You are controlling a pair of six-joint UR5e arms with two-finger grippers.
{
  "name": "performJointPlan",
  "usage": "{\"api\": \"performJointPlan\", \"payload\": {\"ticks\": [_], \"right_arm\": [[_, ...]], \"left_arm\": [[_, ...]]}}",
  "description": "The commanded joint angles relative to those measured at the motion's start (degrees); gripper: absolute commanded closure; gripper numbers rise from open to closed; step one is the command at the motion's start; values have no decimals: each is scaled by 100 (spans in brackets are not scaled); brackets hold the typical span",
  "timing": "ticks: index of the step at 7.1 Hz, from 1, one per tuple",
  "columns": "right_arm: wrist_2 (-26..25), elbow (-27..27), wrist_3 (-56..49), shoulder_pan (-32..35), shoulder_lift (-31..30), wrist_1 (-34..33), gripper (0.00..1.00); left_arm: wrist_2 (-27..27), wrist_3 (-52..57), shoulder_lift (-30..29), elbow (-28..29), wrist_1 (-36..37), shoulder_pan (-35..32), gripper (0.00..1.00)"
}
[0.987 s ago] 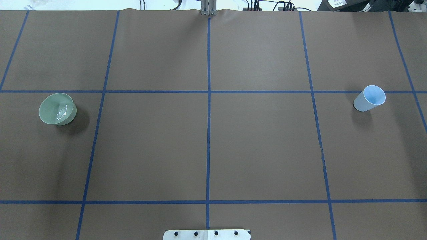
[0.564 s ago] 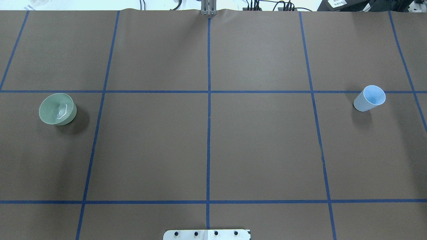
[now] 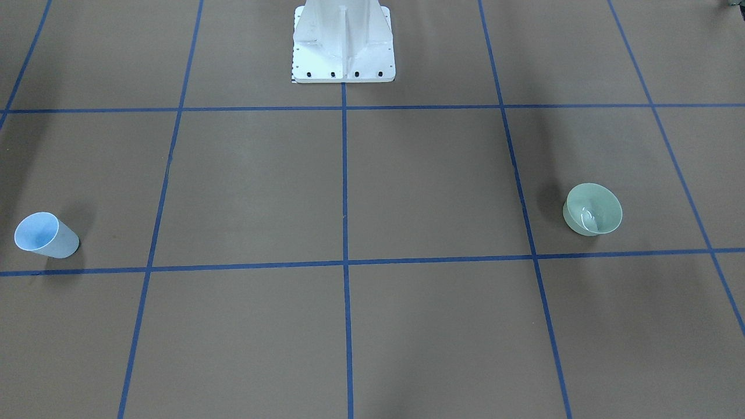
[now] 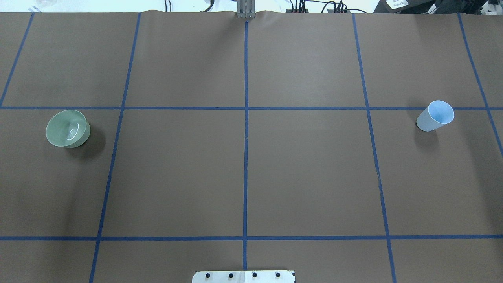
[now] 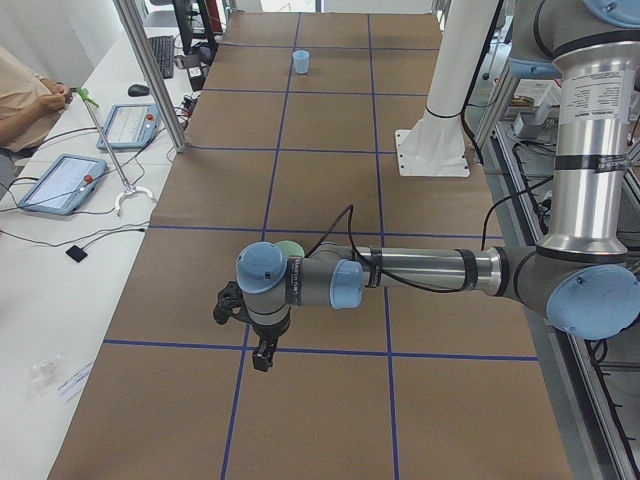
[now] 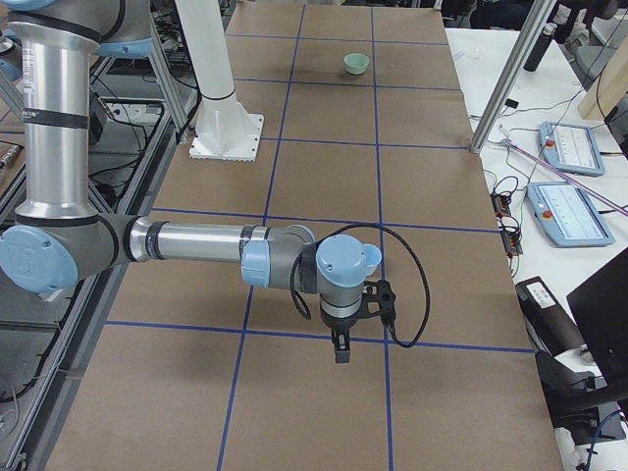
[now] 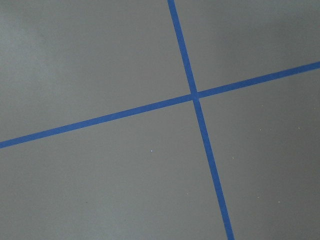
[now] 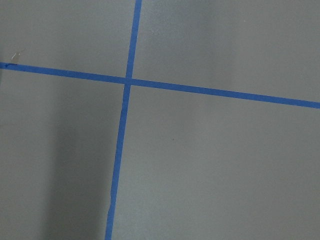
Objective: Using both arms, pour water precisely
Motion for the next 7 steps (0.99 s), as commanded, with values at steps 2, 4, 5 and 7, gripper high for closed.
{"api": "performJointPlan", "payload": {"ticks": [2,4,5,7], "right_arm": [[10,13,-6,-67,-32,0,0],[27,13,-7,-84,-41,0,0],[27,13,-7,-93,-41,0,0],[36,22,-51,-93,-85,9,0]], "left_arm": [[-7,-3,128,-9,-9,-5,0],[-7,-3,137,-9,-9,-5,0],[-7,-3,189,-9,-1,-5,0],[-7,-3,198,-9,0,-5,0]]}}
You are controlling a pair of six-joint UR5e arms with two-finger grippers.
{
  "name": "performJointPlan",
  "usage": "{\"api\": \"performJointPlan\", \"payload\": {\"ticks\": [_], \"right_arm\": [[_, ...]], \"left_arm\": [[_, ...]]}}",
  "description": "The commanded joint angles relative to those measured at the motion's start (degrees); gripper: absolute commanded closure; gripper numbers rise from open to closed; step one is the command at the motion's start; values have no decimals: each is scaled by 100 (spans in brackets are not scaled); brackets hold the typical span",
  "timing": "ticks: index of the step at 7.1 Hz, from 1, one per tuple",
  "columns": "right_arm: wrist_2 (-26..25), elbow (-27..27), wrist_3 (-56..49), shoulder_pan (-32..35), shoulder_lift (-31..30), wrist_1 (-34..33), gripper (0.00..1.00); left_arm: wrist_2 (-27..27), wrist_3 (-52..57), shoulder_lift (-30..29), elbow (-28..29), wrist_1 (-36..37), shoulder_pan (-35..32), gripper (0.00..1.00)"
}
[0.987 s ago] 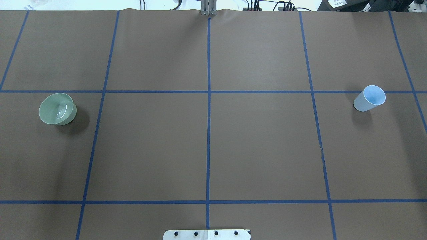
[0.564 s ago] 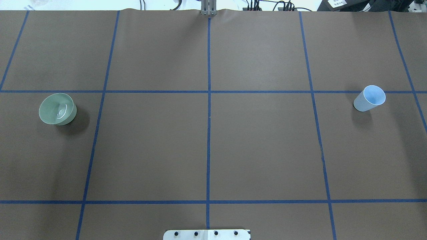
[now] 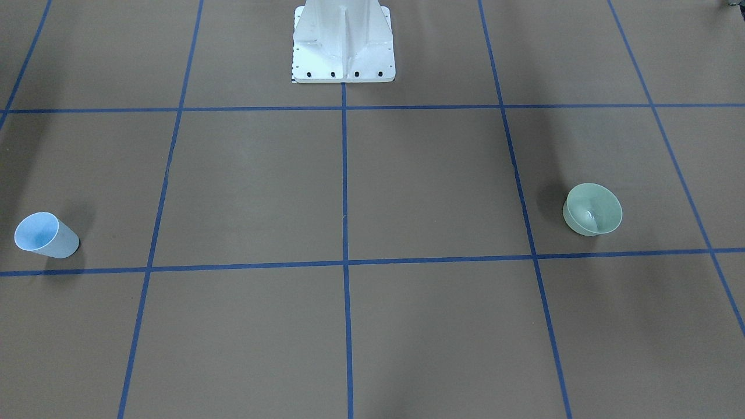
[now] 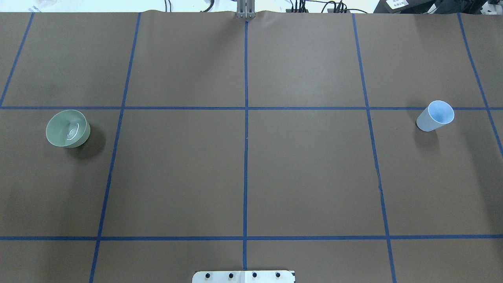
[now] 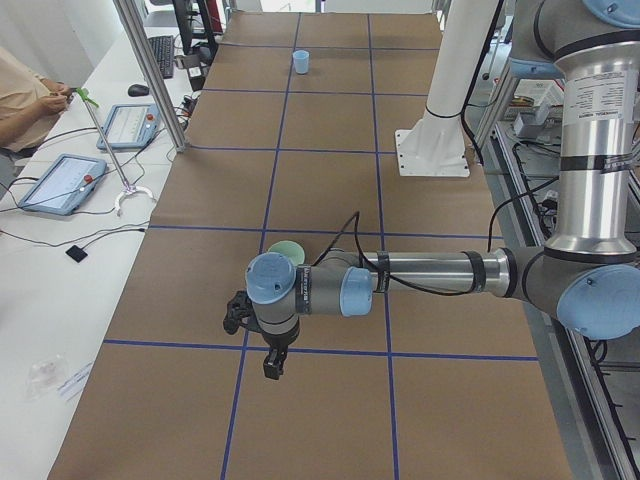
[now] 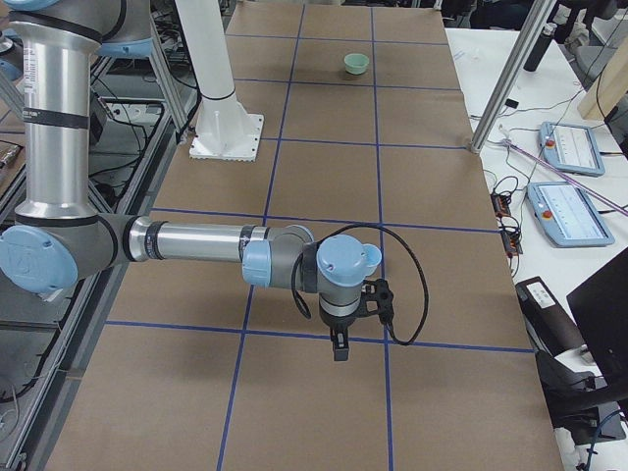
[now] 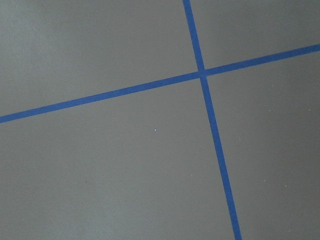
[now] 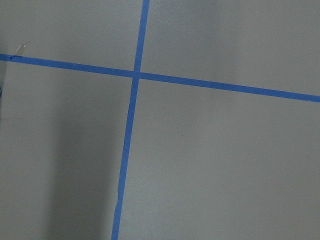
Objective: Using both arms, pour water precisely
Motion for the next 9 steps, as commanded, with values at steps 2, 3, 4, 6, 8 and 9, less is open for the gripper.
{"api": "performJointPlan", "payload": {"ticks": [2,3,4,6,8,9], "right_arm": [[7,23,-32,-2,-38,7,0],[7,24,-32,-20,-38,7,0],[7,24,-32,-55,-38,7,0],[16,24,-5,-99,-38,7,0],[16,24,3,-116,-38,7,0],[16,32,4,-125,-38,7,0]], "left_arm": [[0,-9,39,0,1,0,0],[0,-9,39,0,-8,0,0],[0,-9,39,0,1,0,0],[0,-9,48,0,1,0,0],[0,-9,48,0,1,0,0],[0,-9,48,0,1,0,0]]}}
